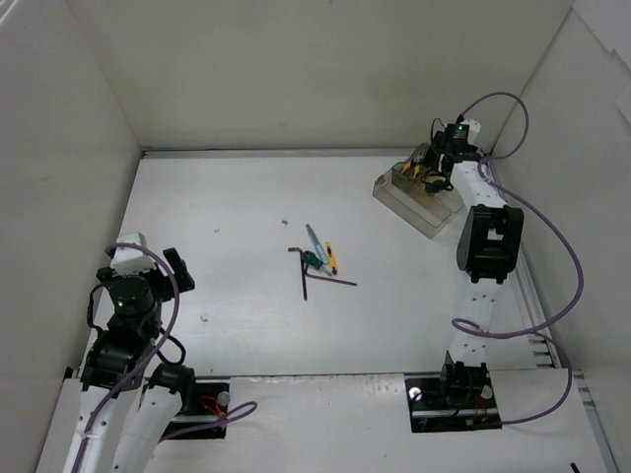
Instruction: Sort the tools into containers
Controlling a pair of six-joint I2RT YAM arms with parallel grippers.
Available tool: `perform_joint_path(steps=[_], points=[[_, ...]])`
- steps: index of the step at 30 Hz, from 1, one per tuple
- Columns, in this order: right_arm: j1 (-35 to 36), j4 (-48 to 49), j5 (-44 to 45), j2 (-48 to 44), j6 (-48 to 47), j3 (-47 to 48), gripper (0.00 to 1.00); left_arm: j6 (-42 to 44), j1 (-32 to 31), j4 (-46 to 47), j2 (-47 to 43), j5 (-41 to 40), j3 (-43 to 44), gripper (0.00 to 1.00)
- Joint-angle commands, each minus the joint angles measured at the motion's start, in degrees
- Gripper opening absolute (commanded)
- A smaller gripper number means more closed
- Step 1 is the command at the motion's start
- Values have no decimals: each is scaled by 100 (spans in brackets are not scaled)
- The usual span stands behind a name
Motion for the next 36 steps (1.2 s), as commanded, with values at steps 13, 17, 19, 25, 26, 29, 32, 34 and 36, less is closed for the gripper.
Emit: perform_joint_path(steps=[13,17,19,25,26,29,32,34,36], points=[[2789,306,-2372,-2814,-1808,-2688,56,-222,-22,106,80,-162,175,100],[3255,272,-2961,-3052,-1985,-3225,52,-230,-22,88,89,-83,183,100],[3414,210,-2945,-3131,-2011,-3436,47,-239,-22,88,115,-4,201,100],[3941,43,-2884,-3070,-2082,-3648,47,-230,-22,114,115,75,192,100],[3985,43,-2831,-3009,-2256,-3639,47,-230,-22,106,124,58,192,100],[4170,17,-2594,-2824,-2301,-3552,47,-230,-22,88,124,40,201,100],[4302,17,-2444,-2631,-2328,-3437,46,-248,-22,62,124,49,201,100],[4337,17,-2243,-2491,-2345,-3332,45,-239,-22,53,133,66,192,100],[4355,17,-2041,-2376,-2363,-3262,44,-239,-22,53,124,84,192,100]])
